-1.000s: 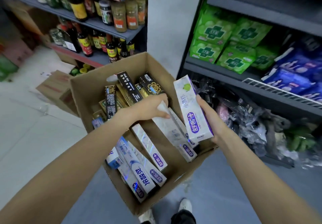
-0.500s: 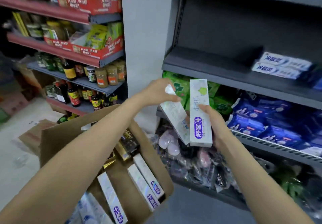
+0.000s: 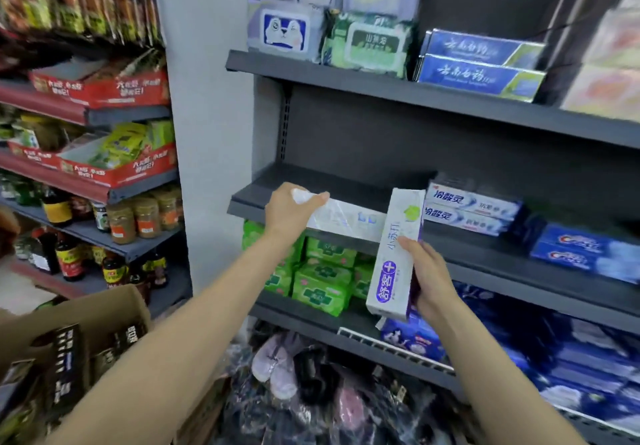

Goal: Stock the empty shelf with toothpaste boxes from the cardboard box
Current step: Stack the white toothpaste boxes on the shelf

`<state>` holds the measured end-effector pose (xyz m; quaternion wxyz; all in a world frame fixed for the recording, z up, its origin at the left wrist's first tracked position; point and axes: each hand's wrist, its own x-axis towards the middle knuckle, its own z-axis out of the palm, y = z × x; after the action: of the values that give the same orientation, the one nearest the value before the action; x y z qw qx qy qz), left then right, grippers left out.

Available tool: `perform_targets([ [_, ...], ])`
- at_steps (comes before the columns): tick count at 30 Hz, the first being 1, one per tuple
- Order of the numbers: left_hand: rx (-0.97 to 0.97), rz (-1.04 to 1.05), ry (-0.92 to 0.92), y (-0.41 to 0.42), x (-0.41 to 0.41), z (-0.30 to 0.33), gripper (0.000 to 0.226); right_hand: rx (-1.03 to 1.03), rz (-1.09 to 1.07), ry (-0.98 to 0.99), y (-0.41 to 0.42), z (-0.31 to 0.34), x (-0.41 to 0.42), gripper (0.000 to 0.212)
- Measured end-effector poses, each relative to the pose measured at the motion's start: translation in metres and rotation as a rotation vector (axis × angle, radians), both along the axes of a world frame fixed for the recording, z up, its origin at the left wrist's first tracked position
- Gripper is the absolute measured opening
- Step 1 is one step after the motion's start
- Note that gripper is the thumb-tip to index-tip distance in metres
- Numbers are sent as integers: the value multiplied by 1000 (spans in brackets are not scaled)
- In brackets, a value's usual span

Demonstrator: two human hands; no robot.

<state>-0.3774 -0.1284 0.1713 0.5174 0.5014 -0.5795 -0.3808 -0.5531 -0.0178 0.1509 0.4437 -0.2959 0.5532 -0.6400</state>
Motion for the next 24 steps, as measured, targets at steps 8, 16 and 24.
perform_targets([
  [8, -104, 104, 123, -63, -61, 11, 34, -32, -141, 103, -76, 14, -59, 43],
  [16, -232, 116, 19, -151, -95, 11, 33, -175, -298, 253, -189, 25, -92, 49],
  [24, -399, 108, -111, -195, -112, 14, 34, -193, -479, 456, -270, 14, -113, 85],
])
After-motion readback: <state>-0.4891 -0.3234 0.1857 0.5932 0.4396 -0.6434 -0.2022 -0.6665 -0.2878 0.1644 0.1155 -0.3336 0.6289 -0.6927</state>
